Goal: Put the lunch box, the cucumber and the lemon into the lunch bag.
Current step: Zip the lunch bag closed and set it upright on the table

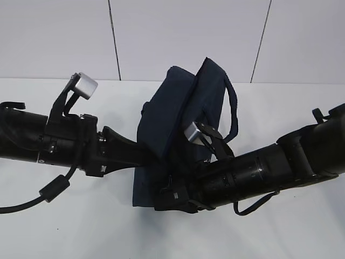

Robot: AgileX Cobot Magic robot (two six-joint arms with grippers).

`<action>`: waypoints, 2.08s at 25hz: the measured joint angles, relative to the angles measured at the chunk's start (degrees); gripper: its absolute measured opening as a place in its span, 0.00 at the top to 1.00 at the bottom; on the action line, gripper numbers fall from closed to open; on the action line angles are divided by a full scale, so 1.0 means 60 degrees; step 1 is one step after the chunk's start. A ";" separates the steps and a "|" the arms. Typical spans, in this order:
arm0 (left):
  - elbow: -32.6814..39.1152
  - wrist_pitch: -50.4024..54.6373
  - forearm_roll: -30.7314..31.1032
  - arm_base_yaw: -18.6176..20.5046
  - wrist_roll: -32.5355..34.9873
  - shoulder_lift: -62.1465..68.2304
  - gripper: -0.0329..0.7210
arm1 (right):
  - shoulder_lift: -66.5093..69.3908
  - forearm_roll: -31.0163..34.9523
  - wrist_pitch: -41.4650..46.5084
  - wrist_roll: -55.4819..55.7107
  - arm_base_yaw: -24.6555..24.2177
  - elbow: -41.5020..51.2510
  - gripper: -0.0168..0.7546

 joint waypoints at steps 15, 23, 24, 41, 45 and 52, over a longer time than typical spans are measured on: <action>0.0000 -0.0214 0.0129 0.0000 0.0000 0.0000 0.94 | 0.0000 0.0000 0.0024 0.0021 0.0000 0.0000 0.95; 0.0000 -0.0395 0.0129 0.0000 0.0000 0.0000 0.94 | 0.0000 -0.0206 0.0166 0.0035 0.0000 0.0000 0.95; 0.0000 -0.0438 0.0129 0.0000 0.0000 0.0000 0.94 | 0.0000 -0.0229 0.0166 0.0035 0.0000 0.0000 0.95; 0.0000 -0.0753 -0.0070 0.0000 0.0000 0.0000 0.94 | -0.1356 -0.1518 -0.1082 0.0428 0.0000 0.0000 0.95; 0.0000 -0.0880 -0.0170 0.0000 0.0000 0.0000 0.94 | -0.1419 -0.2120 -0.1082 0.0861 0.0000 0.0000 0.95; 0.0000 -0.0979 -0.0191 0.0000 0.0000 0.0000 0.94 | -0.1765 -0.3059 -0.0889 0.1364 0.0000 0.0000 0.95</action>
